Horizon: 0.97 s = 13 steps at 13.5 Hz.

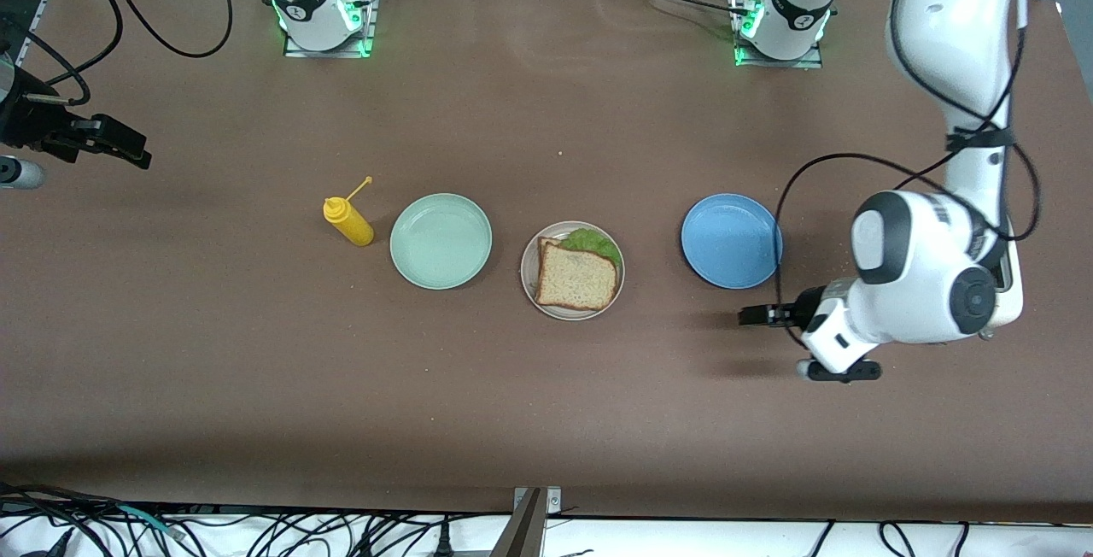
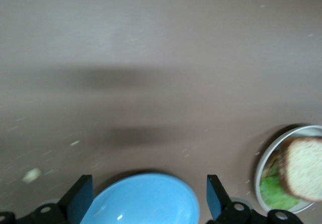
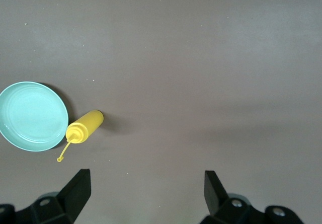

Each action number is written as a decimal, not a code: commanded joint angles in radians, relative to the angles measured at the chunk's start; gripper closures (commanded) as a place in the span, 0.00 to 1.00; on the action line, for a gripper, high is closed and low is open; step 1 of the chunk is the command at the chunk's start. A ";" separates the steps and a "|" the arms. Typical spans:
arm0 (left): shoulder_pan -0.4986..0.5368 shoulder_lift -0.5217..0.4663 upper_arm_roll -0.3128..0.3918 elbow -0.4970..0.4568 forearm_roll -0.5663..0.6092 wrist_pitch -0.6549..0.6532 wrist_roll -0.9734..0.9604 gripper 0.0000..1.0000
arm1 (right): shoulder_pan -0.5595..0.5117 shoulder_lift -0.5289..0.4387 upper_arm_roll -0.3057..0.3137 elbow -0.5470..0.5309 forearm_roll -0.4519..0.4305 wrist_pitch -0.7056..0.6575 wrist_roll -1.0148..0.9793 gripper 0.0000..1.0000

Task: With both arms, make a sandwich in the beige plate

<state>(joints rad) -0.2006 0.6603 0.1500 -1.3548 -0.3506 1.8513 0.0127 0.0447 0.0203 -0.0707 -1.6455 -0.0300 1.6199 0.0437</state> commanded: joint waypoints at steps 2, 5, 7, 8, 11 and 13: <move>0.007 -0.106 0.032 -0.024 0.132 -0.148 -0.010 0.01 | -0.005 0.007 0.002 0.024 0.015 -0.015 0.007 0.00; 0.009 -0.165 0.033 -0.026 0.246 -0.239 -0.010 0.01 | -0.006 0.004 -0.001 0.019 0.016 -0.014 0.008 0.00; 0.012 -0.214 0.033 -0.029 0.294 -0.288 -0.005 0.01 | -0.006 -0.002 -0.003 0.015 0.018 -0.012 0.008 0.00; 0.013 -0.234 0.033 -0.032 0.309 -0.311 -0.004 0.01 | -0.006 -0.006 -0.001 0.015 0.018 -0.017 0.008 0.00; 0.013 -0.287 0.033 -0.032 0.346 -0.360 -0.002 0.01 | -0.006 -0.043 -0.001 -0.040 0.018 0.037 0.010 0.00; 0.018 -0.318 0.033 -0.035 0.349 -0.383 -0.004 0.01 | -0.006 -0.086 0.000 -0.101 0.019 0.087 0.012 0.00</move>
<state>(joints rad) -0.1840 0.3918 0.1853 -1.3579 -0.0353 1.4854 0.0127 0.0440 -0.0012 -0.0738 -1.6662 -0.0295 1.6527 0.0455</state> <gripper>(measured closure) 0.004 0.000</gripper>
